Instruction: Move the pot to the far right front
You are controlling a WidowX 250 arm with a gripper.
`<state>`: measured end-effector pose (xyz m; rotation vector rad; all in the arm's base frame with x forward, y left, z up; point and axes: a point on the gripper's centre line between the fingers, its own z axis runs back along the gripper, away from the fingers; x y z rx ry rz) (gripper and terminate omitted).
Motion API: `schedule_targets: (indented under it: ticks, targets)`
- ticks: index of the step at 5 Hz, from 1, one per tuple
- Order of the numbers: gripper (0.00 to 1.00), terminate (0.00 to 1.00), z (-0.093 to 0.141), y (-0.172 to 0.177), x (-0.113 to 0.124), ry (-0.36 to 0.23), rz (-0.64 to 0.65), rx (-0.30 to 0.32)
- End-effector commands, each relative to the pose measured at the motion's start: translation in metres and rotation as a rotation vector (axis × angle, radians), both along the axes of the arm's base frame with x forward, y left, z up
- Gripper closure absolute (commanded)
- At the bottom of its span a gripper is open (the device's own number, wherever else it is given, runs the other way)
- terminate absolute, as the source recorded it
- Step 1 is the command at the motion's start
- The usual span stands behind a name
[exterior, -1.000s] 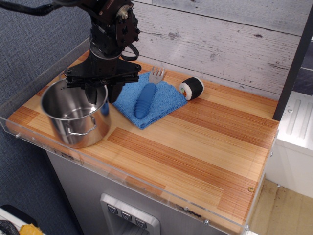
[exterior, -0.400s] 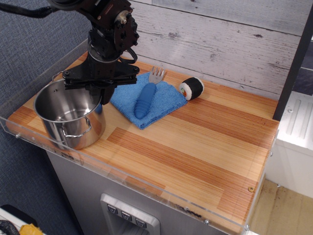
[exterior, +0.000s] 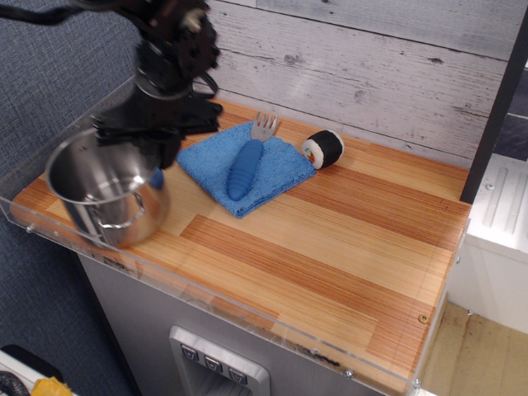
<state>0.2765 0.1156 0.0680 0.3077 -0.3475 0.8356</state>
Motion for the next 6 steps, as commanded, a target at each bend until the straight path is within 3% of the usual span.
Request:
schedule_targets:
  ticks: [1,2,4,6]
  targets:
    - [1.00,0.00,0.073,0.034,-0.002,-0.176,0.084,0.066]
    - [1.00,0.00,0.096,0.044,-0.005,-0.238,0.137,0.043]
    - [1.00,0.00,0.135,0.028,0.002,-0.330,0.108,-0.014]
    - [1.00,0.00,0.146,-0.027,0.001,-0.332,-0.022,-0.065]
